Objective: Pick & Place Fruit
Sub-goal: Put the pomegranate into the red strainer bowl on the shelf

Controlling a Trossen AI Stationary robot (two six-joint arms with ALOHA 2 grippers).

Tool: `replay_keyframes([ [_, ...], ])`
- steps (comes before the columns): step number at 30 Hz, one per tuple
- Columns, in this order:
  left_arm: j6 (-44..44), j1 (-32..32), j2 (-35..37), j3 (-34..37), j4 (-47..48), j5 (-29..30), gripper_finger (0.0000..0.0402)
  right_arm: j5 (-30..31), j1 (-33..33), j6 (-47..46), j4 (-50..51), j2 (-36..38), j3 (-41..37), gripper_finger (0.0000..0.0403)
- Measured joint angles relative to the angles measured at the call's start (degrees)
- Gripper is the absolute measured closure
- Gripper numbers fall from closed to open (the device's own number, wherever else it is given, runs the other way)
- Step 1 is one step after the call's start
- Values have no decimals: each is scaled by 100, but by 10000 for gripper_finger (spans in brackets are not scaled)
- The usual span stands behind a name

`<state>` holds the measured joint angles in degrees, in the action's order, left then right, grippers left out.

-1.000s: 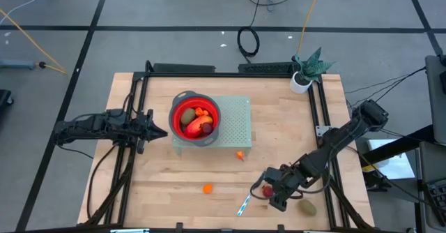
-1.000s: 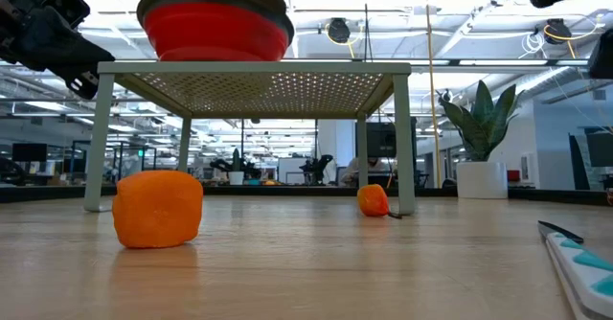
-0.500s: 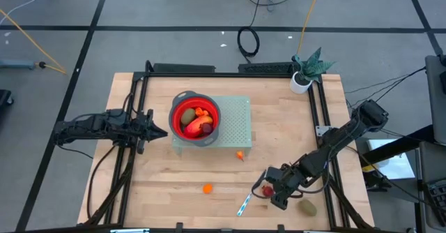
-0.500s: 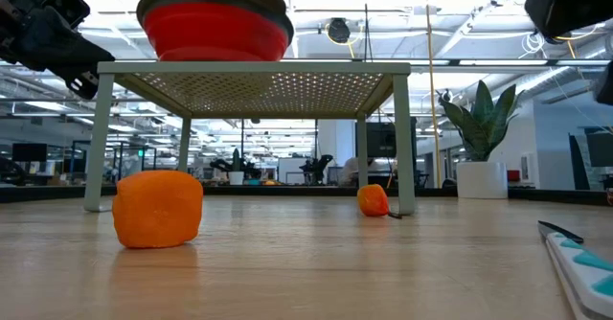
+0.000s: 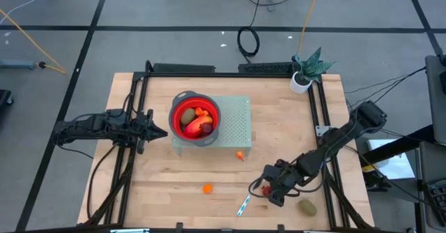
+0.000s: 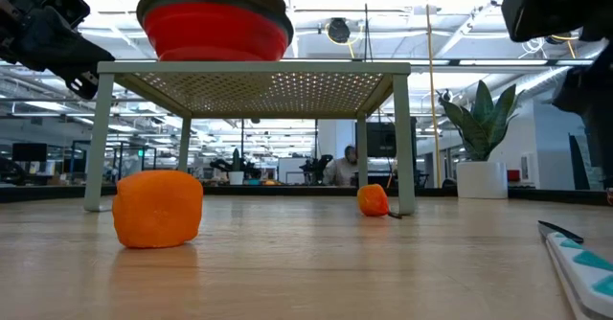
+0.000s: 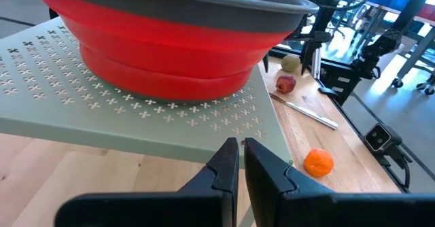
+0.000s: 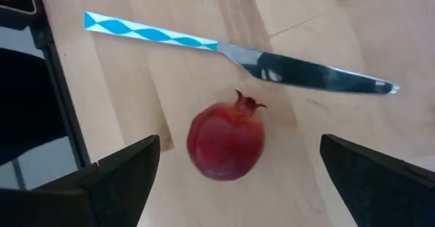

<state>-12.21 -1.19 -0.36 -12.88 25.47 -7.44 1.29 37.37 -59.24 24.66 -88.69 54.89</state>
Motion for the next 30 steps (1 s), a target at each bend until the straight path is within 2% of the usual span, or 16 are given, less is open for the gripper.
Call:
replay_keyframes([
  [6,-24,0,0,0,2,2,378,-293,-29,180,-144,-277,12,7],
  [18,-20,0,0,0,4,2,378,-259,-27,782,28,-1200,482,9],
  [30,-18,0,0,0,4,2,378,-143,-25,954,306,-1132,479,12],
])
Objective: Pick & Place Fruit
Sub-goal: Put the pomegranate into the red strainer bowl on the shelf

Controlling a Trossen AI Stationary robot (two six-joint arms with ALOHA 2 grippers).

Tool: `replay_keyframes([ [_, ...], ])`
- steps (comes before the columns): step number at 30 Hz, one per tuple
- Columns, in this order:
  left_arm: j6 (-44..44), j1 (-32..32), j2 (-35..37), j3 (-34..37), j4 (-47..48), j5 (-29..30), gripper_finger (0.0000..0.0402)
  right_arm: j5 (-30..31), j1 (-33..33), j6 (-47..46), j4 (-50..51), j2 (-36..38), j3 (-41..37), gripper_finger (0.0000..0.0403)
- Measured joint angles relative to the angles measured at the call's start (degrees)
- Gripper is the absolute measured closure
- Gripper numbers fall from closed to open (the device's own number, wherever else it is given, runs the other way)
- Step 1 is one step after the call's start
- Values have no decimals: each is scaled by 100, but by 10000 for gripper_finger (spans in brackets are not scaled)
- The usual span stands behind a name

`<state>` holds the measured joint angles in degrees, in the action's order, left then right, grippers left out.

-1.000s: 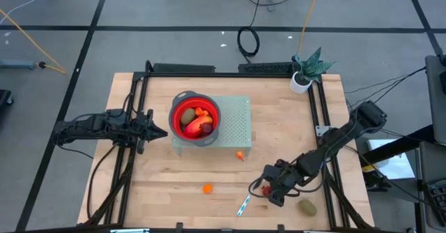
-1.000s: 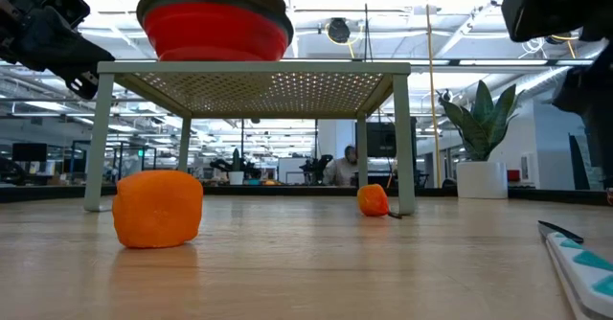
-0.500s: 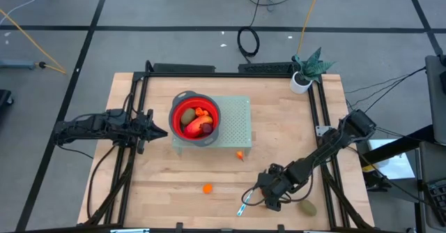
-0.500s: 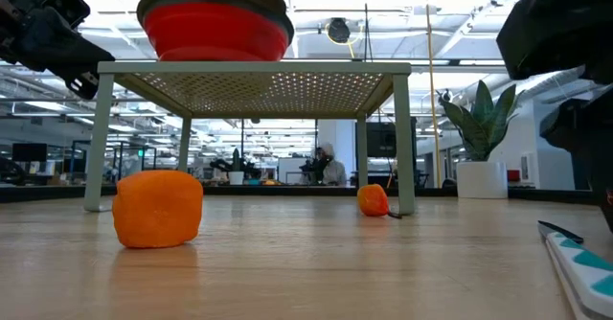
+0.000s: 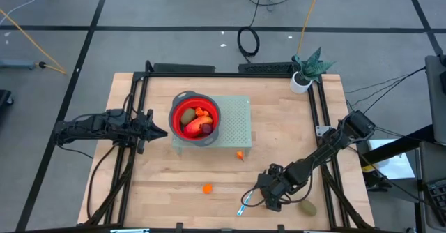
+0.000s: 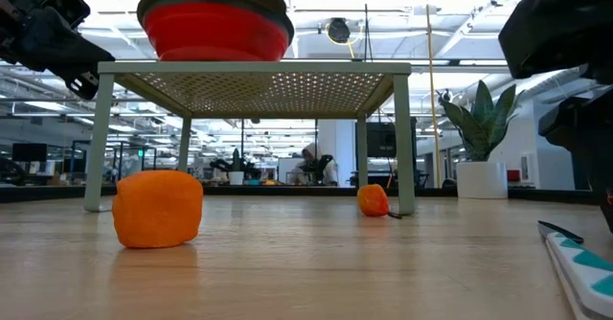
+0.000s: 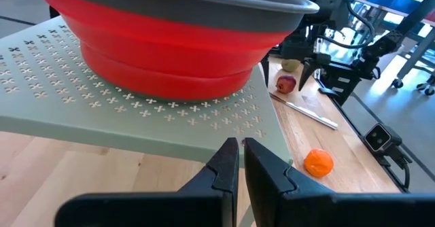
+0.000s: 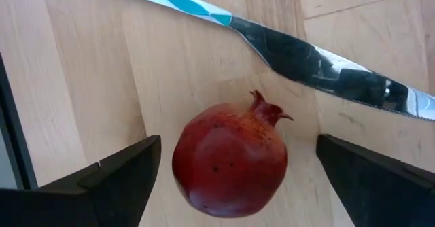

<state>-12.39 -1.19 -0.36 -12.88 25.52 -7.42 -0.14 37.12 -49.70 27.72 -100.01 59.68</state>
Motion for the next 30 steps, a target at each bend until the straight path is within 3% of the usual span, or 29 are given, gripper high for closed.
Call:
replay_keyframes([
  [5,9,0,0,0,0,0,378,25,-9,8,76,0,-2,35],
  [19,9,0,0,0,-2,2,378,-39,-160,-16,169,126,-24,211],
  [30,4,0,0,0,-4,2,378,116,-418,-303,668,1456,-22,213],
])
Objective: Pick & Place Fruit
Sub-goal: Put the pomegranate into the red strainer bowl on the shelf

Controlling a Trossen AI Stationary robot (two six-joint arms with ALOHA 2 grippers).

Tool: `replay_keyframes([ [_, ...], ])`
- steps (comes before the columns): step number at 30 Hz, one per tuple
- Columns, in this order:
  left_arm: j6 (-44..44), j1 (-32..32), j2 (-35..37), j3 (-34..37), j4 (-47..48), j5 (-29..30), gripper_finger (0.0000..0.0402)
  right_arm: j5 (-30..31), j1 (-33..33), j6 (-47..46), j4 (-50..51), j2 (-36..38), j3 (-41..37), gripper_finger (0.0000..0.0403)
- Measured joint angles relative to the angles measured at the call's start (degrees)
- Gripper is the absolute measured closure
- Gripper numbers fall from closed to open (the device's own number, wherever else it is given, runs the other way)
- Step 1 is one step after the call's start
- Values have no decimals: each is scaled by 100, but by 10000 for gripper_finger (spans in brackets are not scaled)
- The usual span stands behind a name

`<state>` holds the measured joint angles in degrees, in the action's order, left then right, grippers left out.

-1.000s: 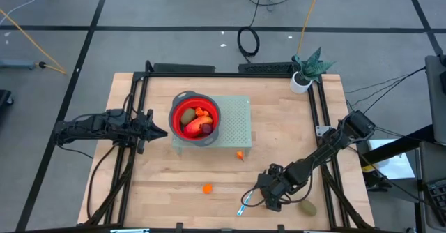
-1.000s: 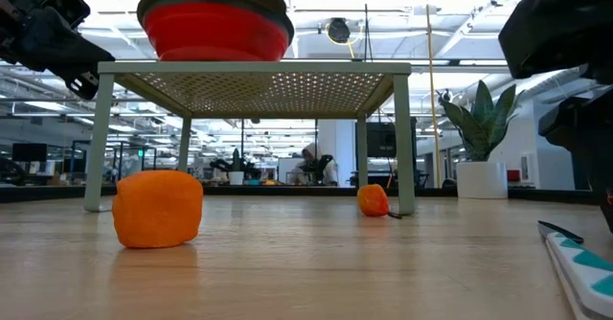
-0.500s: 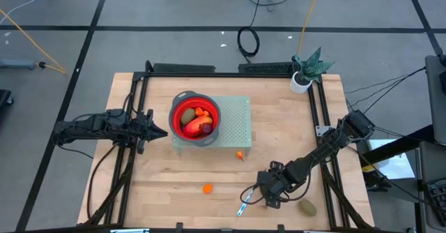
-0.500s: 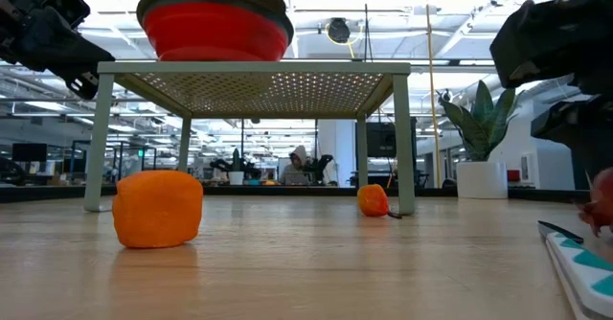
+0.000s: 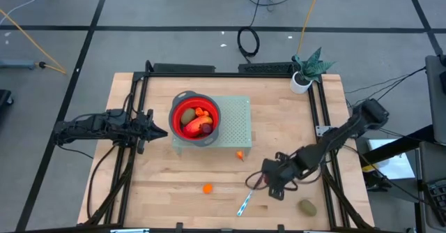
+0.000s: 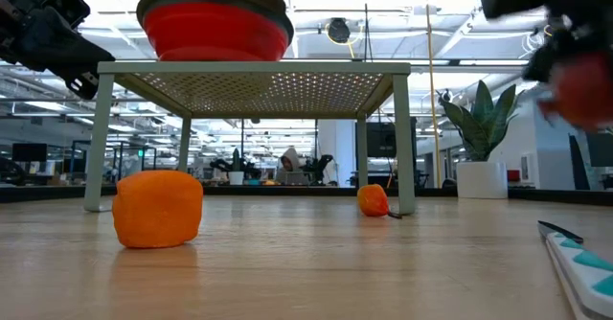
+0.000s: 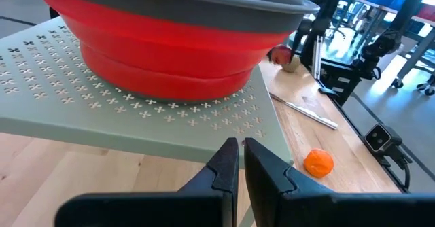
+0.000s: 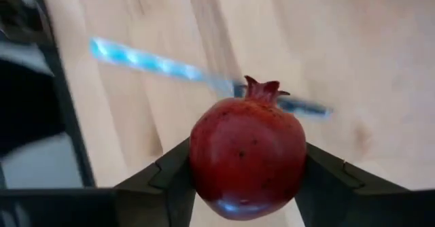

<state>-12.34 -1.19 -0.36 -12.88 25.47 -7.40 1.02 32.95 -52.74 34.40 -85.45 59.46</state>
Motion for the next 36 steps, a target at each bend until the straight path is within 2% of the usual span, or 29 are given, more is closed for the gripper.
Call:
replay_keyframes([
  [5,-79,0,0,0,0,1,378,842,-173,-18,-317,841,2,221],
  [10,-398,0,0,0,-7,0,378,1888,-275,363,-846,1514,4,220],
  [17,-1350,0,0,1,-482,-7,378,2914,-297,1368,-1821,1934,7,221],
  [24,-2109,0,0,0,-1490,-34,378,3273,-330,2522,-3224,1891,7,218],
  [36,-1799,4,0,0,-3999,-374,378,3835,-336,4057,-4923,1871,8,220],
])
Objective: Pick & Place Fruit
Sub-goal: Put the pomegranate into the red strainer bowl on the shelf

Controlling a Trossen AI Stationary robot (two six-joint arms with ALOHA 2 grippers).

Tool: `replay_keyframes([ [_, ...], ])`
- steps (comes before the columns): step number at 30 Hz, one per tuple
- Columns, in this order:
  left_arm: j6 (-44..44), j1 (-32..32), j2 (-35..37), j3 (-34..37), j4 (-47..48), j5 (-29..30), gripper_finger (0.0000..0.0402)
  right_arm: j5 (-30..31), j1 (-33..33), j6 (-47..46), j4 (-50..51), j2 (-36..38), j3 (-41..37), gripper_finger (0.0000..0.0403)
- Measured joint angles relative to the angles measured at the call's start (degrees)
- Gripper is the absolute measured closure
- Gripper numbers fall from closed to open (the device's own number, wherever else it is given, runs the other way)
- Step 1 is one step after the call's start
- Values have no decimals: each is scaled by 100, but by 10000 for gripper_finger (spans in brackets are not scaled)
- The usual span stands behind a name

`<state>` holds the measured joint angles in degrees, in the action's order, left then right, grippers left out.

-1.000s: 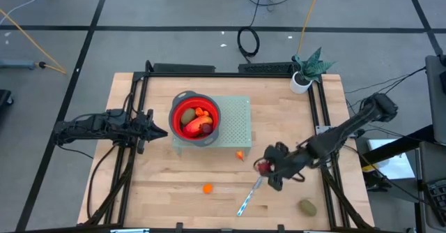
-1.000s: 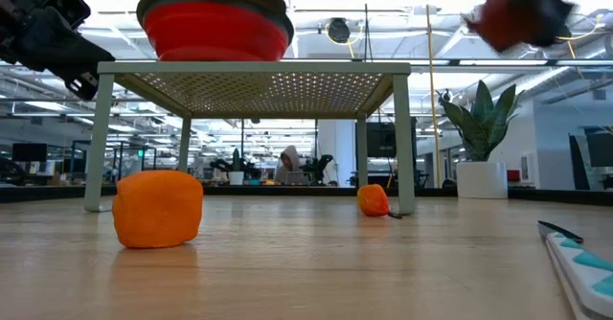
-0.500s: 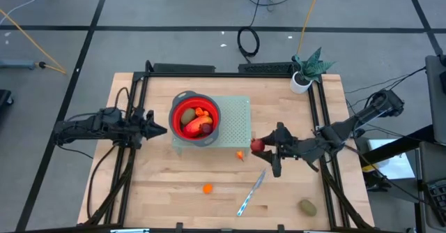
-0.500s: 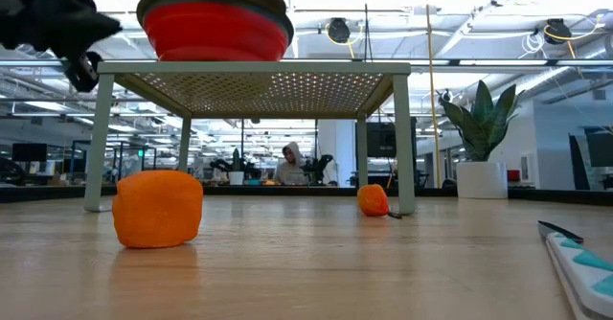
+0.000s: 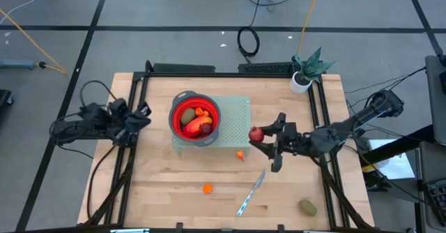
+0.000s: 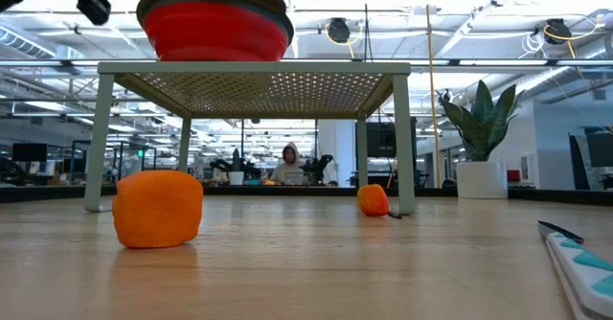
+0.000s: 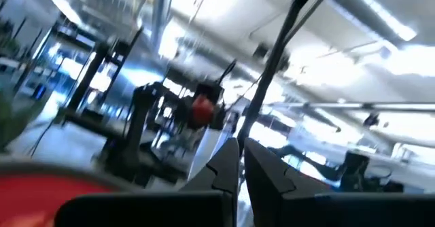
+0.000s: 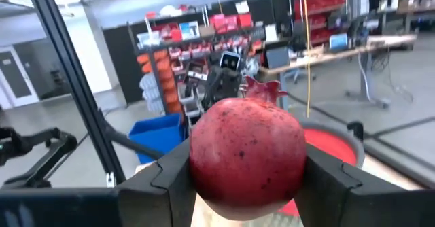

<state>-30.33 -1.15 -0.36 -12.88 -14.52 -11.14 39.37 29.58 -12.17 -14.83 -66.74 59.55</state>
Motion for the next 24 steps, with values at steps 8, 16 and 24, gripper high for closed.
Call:
replay_keyframes([
  [8,-240,0,-687,-269,-525,-6,378,567,-19,723,-777,-311,5,221],
  [16,489,110,-2310,-1296,-502,-434,378,586,-317,702,-1026,-897,7,223],
  [24,1463,535,-3919,-2565,275,-380,378,563,-504,752,-1062,-1077,7,223],
])
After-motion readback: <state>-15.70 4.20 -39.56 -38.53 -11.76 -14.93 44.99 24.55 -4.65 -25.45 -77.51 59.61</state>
